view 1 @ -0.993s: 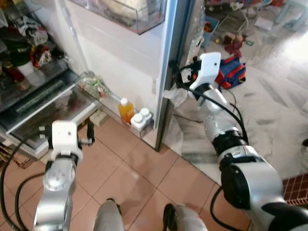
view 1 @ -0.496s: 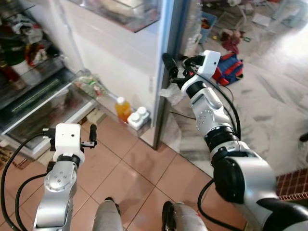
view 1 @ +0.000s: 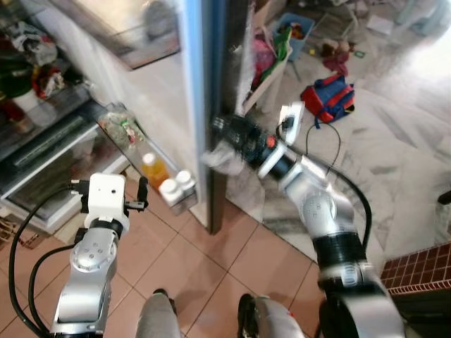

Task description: Restocking fridge

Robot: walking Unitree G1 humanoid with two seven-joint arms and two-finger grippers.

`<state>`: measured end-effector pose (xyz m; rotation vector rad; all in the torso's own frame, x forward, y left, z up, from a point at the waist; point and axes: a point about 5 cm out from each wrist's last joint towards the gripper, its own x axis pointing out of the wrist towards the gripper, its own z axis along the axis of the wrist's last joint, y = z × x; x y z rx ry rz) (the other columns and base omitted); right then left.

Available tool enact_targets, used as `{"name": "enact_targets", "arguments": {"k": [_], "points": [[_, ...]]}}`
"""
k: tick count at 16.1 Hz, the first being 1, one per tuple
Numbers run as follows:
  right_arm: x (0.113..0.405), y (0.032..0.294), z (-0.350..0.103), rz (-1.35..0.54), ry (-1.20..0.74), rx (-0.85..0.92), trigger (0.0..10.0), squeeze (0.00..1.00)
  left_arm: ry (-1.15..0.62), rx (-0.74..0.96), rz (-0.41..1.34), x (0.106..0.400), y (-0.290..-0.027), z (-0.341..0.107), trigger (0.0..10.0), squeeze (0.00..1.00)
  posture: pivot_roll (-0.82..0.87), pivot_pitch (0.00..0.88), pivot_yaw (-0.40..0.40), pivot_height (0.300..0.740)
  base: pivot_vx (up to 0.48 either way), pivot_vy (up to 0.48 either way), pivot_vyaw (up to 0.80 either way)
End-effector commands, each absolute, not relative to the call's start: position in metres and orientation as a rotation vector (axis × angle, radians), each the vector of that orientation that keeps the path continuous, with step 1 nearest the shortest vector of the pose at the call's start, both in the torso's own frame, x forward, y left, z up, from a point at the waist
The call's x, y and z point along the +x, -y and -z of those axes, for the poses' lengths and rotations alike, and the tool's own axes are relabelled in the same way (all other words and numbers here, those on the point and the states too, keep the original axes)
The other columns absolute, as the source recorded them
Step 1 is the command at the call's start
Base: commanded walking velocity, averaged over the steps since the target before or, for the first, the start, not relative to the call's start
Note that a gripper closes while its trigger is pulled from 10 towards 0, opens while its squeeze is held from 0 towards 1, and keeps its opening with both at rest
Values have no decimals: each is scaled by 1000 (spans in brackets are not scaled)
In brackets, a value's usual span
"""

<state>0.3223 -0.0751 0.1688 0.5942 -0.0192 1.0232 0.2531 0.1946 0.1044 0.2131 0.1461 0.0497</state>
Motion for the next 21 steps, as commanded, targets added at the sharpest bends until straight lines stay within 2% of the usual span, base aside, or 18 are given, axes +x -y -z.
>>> {"name": "enact_targets", "arguments": {"k": [1,3,5,6,10,13,17,21], "points": [[318,74,-175,-1066,25,599,10000,0,-164,221,-41,252,-196,-100,10000,0,182,176,-29,740,0,0,0],[281,91,-152,-1125,-97,540,10000,0,-141,220,-72,250,-198,-103,10000,0,172,174,-33,740,0,0,0],[271,104,-135,-1088,-164,459,10000,0,-79,161,-161,249,-202,-112,10000,0,158,173,-36,740,0,0,0],[273,113,-131,-1023,-128,374,10000,0,-29,120,-225,249,-205,-120,10000,0,154,172,-35,740,0,0,800],[277,120,-125,-966,-165,340,10000,0,-12,126,-243,249,-200,-121,10000,0,150,167,-38,740,0,0,800],[286,129,-105,-860,-193,247,10000,0,36,156,-293,244,-204,-127,10000,0,163,167,-45,740,0,0,800],[303,132,-100,-736,-164,167,10000,0,116,204,-124,239,-180,-135,10000,0,166,162,-48,740,0,0,800],[329,110,-116,-637,-65,169,10000,0,152,192,-16,238,-161,-137,10000,0,163,157,-43,740,0,0,800]]}}
